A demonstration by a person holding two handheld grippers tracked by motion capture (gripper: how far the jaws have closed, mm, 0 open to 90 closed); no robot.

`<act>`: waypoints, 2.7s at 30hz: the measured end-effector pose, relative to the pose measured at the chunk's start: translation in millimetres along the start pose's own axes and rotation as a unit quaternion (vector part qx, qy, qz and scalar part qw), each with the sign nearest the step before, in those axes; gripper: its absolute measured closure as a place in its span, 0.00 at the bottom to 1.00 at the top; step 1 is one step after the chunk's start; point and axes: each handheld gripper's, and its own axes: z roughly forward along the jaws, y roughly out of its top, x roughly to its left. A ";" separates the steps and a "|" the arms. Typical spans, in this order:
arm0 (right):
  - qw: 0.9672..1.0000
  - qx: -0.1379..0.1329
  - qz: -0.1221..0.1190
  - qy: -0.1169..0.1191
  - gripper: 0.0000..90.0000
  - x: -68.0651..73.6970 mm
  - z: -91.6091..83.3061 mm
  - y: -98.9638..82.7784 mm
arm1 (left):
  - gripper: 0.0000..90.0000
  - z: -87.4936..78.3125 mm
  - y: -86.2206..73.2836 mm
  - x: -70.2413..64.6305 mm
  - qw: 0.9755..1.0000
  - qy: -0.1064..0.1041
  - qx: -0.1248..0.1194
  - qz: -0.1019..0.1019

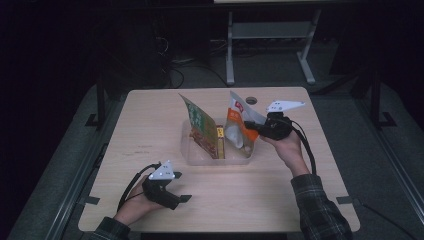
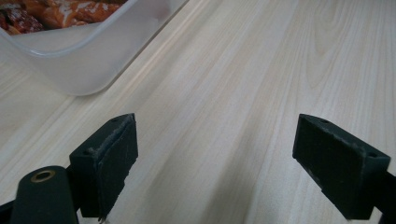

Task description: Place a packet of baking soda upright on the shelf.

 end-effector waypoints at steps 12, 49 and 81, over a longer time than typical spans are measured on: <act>1.000 -0.004 0.017 0.004 0.59 0.4 -4.9 2.3 | 0.15 -0.4 0.7 0.1 1.000 0.002 -0.001 0.002; 0.999 0.031 0.014 -0.019 0.23 22.6 -59.1 -48.0 | 0.15 -3.4 1.4 1.8 1.000 0.001 -0.006 0.005; 0.980 0.180 -0.075 0.037 0.18 58.1 -39.6 -110.1 | 0.16 7.9 -4.0 -4.1 0.999 -0.028 0.027 0.032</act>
